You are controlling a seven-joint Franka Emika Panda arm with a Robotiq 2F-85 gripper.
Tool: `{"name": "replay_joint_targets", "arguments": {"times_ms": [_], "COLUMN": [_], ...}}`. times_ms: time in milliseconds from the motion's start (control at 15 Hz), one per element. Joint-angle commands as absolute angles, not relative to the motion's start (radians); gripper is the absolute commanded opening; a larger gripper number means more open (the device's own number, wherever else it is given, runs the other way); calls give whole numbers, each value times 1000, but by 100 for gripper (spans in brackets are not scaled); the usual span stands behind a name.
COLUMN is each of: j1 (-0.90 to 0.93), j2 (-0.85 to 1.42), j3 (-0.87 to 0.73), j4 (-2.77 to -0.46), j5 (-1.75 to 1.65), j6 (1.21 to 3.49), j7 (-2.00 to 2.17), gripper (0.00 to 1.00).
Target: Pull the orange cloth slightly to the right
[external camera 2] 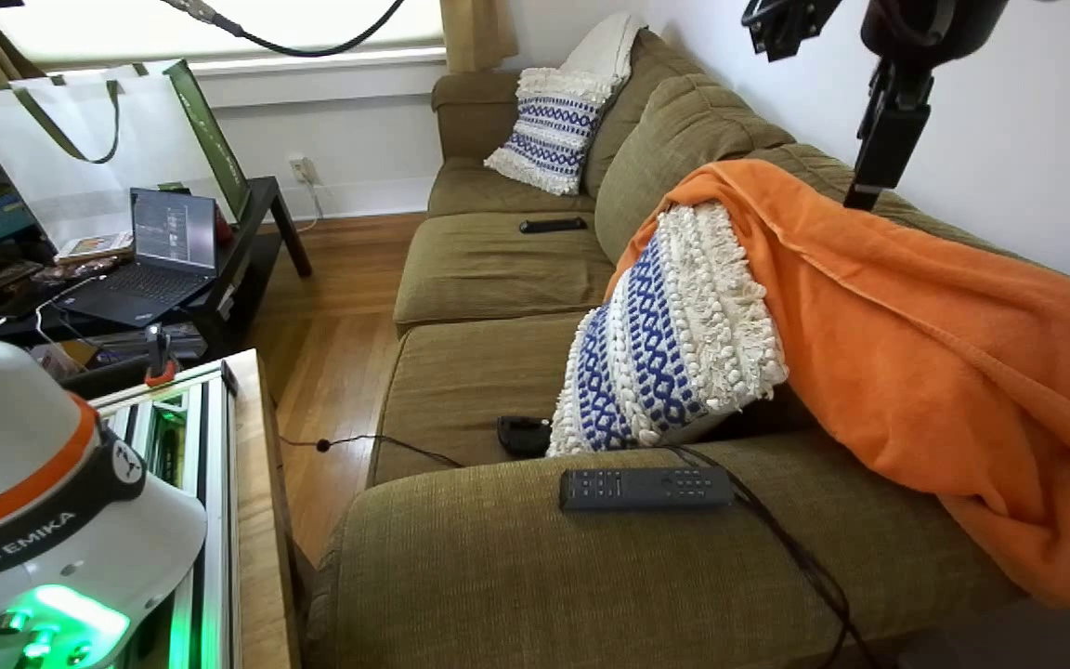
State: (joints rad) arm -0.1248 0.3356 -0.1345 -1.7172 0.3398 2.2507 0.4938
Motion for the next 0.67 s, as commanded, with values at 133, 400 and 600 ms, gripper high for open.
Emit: {"name": "replay_joint_targets", "arguments": {"times_ms": [133,400,600], "j1": [-143,-168,-166], "j2": [517,625,603], "j3": [-147,-141,-138], "j4": [-1588,-1477,-1510], "j5": [405,414,394], "j6": [2345,2323,2335], "j7": [646,685,665], "gripper": [100,100,100]}}
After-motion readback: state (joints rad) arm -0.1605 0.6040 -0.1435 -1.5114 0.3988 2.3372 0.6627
